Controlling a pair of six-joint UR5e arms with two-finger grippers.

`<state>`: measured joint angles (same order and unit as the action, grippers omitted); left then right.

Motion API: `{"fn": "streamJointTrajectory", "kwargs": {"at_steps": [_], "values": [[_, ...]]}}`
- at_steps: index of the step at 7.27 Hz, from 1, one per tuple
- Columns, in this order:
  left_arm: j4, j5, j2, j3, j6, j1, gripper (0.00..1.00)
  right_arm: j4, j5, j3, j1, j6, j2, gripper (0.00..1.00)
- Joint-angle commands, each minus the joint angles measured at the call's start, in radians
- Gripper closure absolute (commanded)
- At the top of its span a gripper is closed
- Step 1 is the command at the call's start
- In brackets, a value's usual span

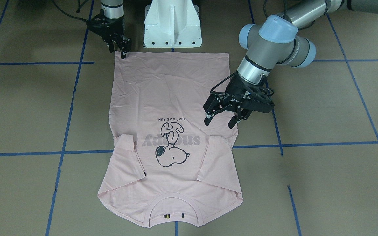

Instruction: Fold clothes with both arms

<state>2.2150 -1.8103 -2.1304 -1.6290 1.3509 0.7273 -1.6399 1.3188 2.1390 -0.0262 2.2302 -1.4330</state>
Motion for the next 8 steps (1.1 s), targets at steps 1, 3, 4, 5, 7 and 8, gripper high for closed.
{"fn": "streamJointTrajectory", "kwargs": {"at_steps": [1, 3, 4, 5, 7, 8], "values": [[0.0, 0.0, 0.001, 0.0, -0.001, 0.0, 0.08, -0.001, 0.003, -0.001, -0.02, 0.012, -0.003, 0.49], [0.002, 0.0, 0.001, 0.0, 0.001, 0.0, 0.08, -0.003, 0.003, -0.001, -0.032, 0.013, -0.015, 0.5], [0.002, 0.0, 0.001, 0.0, 0.001, 0.0, 0.08, -0.001, 0.003, -0.001, -0.032, 0.013, -0.017, 0.52], [0.0, 0.0, 0.001, -0.005, 0.002, 0.0, 0.08, -0.001, 0.003, 0.001, -0.032, 0.013, -0.018, 0.65], [-0.003, 0.0, 0.001, -0.008, 0.004, 0.001, 0.07, -0.001, 0.003, 0.009, -0.032, 0.013, -0.015, 1.0], [-0.006, 0.002, 0.003, -0.009, 0.005, 0.003, 0.07, -0.001, 0.003, 0.009, -0.032, 0.011, -0.006, 1.0]]}}
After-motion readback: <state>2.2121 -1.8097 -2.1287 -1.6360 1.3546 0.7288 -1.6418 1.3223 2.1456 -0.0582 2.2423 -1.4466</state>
